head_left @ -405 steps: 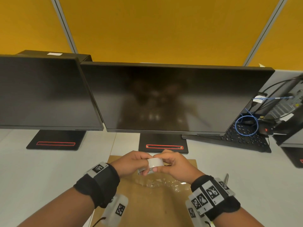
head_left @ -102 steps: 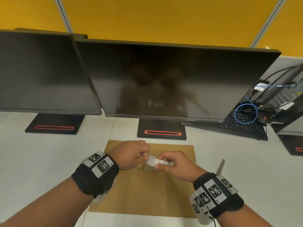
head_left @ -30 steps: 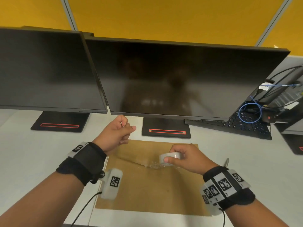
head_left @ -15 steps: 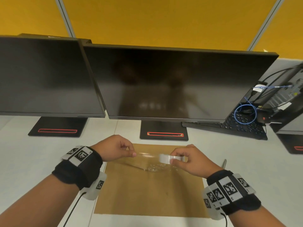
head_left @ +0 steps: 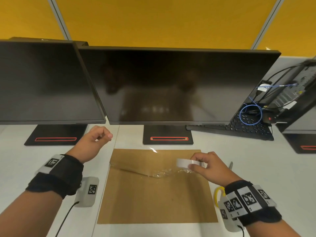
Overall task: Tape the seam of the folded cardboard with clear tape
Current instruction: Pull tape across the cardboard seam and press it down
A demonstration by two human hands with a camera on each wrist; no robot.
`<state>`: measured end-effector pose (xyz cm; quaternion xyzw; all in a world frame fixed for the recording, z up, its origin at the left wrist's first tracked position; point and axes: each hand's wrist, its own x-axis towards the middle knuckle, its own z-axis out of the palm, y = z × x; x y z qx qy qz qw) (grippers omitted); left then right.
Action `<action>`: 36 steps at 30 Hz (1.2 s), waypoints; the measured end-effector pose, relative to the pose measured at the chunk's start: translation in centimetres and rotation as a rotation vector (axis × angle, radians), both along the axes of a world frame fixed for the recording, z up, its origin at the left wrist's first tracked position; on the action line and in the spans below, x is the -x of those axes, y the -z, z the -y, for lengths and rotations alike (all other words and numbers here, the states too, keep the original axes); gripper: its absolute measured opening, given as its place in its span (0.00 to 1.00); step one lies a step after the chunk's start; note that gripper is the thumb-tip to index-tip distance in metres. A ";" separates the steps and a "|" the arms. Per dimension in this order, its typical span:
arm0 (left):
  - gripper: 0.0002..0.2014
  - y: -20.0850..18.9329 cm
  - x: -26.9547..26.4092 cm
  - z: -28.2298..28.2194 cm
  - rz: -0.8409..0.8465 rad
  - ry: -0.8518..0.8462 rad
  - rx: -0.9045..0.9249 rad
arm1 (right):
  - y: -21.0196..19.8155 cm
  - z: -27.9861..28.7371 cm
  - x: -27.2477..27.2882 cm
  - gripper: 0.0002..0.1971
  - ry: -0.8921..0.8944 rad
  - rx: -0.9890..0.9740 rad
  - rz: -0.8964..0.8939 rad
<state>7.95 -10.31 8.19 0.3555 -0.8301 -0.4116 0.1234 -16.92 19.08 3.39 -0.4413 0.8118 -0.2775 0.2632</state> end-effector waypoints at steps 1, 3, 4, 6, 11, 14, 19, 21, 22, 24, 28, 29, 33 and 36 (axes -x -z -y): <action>0.09 0.0 0.0 -0.1 -0.004 -0.017 0.013 | -0.1 0.0 -0.1 0.04 0.001 0.004 0.000; 0.09 0.0 0.2 -0.2 -0.025 -0.074 0.037 | -0.3 0.2 -0.4 0.07 -0.018 0.024 0.005; 0.10 0.0 0.5 -0.2 -0.040 -0.115 0.043 | -0.4 0.4 -0.6 0.10 -0.031 0.034 0.014; 0.10 0.1 0.9 -0.2 -0.104 -0.206 0.040 | -0.5 0.7 -0.8 0.12 -0.065 0.041 0.012; 0.11 -0.2 1.2 0.6 -0.396 -0.480 -0.221 | -1.1 1.1 -1.4 0.09 -0.071 0.031 0.003; 0.10 -0.4 1.3 0.7 -0.533 -0.562 -0.424 | -1.1 1.5 -1.5 0.14 -0.076 0.056 -0.030; 0.11 -1.4 1.9 0.3 -0.758 -0.546 -0.888 | -1.0 1.5 -1.5 0.09 -0.072 -0.015 -0.097; 0.09 -2.3 2.5 -0.4 -0.698 -0.475 -1.109 | -1.1 1.3 -1.6 0.09 -0.092 -0.019 -0.099; 0.09 -2.8 2.8 -1.0 -0.629 -0.413 -1.148 | -1.1 1.2 -1.6 0.10 -0.096 -0.023 -0.093; 0.07 -2.9 3.3 -2.2 -0.402 -0.279 -0.931 | -1.2 1.1 -1.7 0.12 -0.103 -0.029 -0.094; 0.17 -2.3 4.1 -5.4 0.096 0.124 -0.256 | -1.3 1.1 -1.8 0.10 -0.127 -0.006 -0.038; 0.22 -1.6 4.1 -5.8 0.215 0.261 -0.198 | -1.4 1.1 -1.9 0.09 -0.129 0.004 -0.014; 0.15 1.4 3.5 -5.6 0.530 0.439 -0.025 | -1.9 1.0 -2.2 0.07 -0.148 0.017 0.008; 0.13 2.6 3.6 -5.7 0.520 0.395 0.082 | -1.7 0.9 -2.3 0.12 -0.169 0.004 0.024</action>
